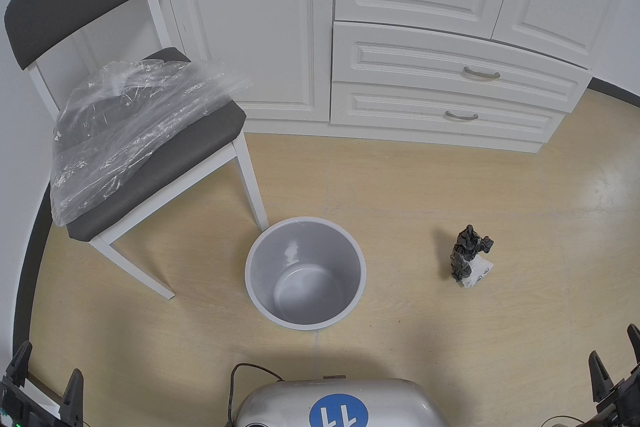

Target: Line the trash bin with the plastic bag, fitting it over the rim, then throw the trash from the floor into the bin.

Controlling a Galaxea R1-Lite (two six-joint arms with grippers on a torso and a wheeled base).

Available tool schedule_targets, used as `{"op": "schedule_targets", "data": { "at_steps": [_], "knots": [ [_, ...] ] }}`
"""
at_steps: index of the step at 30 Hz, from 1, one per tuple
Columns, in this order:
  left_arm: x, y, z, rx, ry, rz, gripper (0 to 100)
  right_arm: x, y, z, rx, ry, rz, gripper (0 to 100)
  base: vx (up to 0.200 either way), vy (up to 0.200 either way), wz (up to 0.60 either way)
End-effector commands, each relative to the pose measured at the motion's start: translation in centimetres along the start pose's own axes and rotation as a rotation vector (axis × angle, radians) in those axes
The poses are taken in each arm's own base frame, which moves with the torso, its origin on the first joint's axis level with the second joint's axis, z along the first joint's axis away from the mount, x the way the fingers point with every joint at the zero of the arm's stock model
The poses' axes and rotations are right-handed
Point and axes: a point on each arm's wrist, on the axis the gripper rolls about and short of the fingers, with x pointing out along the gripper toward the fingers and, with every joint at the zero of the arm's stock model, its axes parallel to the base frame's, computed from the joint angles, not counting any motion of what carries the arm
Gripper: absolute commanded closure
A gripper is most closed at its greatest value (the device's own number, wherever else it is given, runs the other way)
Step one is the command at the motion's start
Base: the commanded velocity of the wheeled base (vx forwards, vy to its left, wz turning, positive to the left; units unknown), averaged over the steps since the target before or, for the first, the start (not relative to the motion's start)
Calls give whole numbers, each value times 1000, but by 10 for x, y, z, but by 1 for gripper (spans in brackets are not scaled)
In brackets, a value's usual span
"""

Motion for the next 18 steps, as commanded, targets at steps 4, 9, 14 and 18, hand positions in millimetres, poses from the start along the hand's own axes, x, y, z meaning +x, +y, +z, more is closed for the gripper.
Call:
{"op": "schedule_targets", "data": {
  "at_steps": [4, 9, 14, 18],
  "knots": [
    [0, 1, -5, -48, -3, 51, 0, 0, 0, -5, 32, 1, -12, 0, 0, 0, 0],
    [0, 1, -5, 2, -2, 36, 0, -3, -1, 13, 31, -123, -9, 0, 0, 0, 0],
    [0, 0, -4, 16, -7, 24, 0, -6, 0, 44, 37, -220, 46, 0, 0, 0, 0],
    [0, 0, -4, 22, -7, 20, 0, 1, -1, 44, 57, -145, 70, 0, 0, 0, 0]
  ]
}}
